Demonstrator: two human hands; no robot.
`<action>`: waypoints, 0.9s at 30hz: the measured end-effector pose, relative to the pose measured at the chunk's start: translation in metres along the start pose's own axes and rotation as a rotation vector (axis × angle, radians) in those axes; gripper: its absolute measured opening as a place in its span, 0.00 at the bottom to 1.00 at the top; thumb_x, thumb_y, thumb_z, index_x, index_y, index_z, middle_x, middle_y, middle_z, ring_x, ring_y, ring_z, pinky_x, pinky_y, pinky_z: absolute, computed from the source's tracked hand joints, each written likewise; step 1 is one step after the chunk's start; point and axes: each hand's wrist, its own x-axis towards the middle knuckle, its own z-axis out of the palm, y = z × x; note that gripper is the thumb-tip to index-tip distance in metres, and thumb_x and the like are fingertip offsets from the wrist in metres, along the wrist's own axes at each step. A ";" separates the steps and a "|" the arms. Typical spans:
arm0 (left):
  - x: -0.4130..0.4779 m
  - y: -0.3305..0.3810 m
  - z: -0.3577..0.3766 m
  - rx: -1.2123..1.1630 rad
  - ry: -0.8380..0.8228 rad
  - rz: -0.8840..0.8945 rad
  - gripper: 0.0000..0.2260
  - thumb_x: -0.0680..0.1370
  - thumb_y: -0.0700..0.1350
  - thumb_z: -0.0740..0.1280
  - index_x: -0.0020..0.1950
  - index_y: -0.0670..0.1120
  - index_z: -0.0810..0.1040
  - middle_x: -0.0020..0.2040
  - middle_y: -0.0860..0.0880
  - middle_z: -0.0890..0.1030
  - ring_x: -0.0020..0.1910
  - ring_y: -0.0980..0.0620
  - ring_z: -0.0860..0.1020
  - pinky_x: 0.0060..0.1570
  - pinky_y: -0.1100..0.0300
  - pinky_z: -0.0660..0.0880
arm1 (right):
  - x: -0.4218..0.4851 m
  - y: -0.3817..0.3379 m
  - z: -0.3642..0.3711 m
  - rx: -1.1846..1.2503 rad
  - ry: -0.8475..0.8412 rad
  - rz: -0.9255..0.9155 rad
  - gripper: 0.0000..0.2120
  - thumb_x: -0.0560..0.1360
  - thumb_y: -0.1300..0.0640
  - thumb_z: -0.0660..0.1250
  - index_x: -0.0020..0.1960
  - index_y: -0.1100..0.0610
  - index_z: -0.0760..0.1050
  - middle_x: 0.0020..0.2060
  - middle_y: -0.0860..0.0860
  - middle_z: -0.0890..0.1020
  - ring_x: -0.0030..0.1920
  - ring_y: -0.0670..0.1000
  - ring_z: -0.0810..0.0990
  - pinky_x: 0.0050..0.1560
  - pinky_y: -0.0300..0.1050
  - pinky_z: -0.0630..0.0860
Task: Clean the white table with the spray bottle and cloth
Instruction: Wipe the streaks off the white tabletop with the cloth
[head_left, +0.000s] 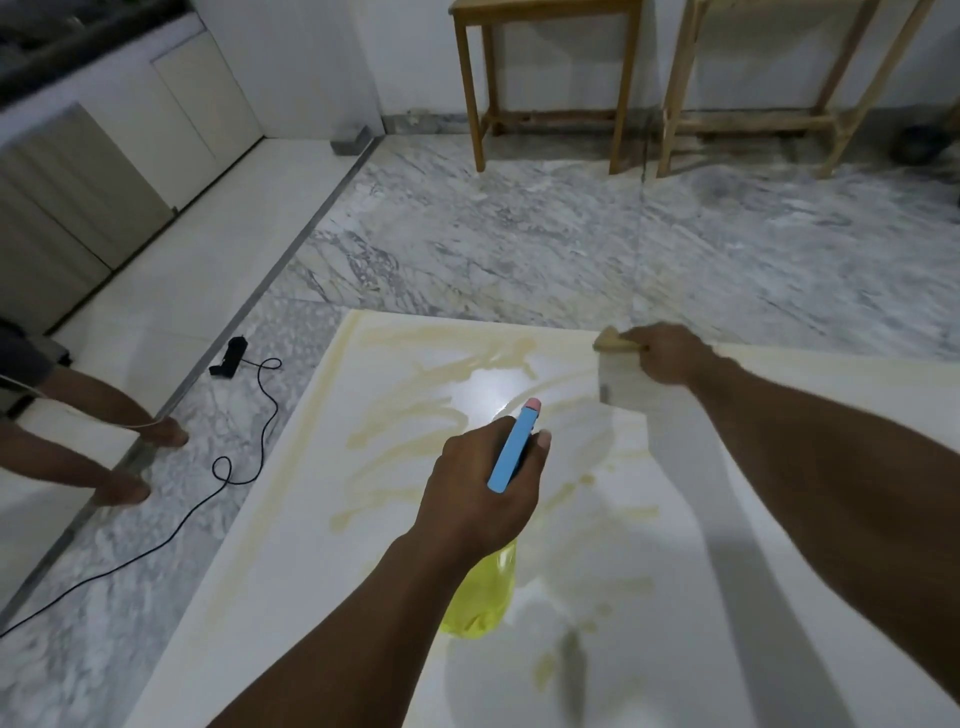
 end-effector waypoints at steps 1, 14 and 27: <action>0.002 -0.003 0.002 -0.005 0.002 0.000 0.20 0.81 0.62 0.63 0.45 0.45 0.77 0.34 0.42 0.77 0.33 0.37 0.81 0.38 0.38 0.82 | 0.003 0.008 0.026 -0.027 -0.063 -0.013 0.26 0.78 0.62 0.60 0.75 0.51 0.67 0.75 0.56 0.67 0.74 0.60 0.66 0.74 0.52 0.63; -0.058 -0.021 0.003 -0.002 -0.030 -0.011 0.18 0.81 0.60 0.64 0.45 0.46 0.78 0.34 0.43 0.79 0.33 0.39 0.82 0.39 0.37 0.82 | -0.140 0.009 0.153 0.067 0.165 -0.102 0.29 0.74 0.57 0.52 0.73 0.47 0.70 0.77 0.50 0.64 0.79 0.58 0.56 0.74 0.63 0.53; -0.273 -0.039 -0.038 -0.001 -0.066 0.029 0.20 0.84 0.58 0.64 0.41 0.44 0.74 0.34 0.41 0.79 0.34 0.38 0.84 0.41 0.36 0.82 | -0.429 -0.054 0.281 0.107 0.166 -0.085 0.28 0.78 0.64 0.58 0.75 0.44 0.66 0.78 0.45 0.59 0.80 0.53 0.50 0.77 0.57 0.46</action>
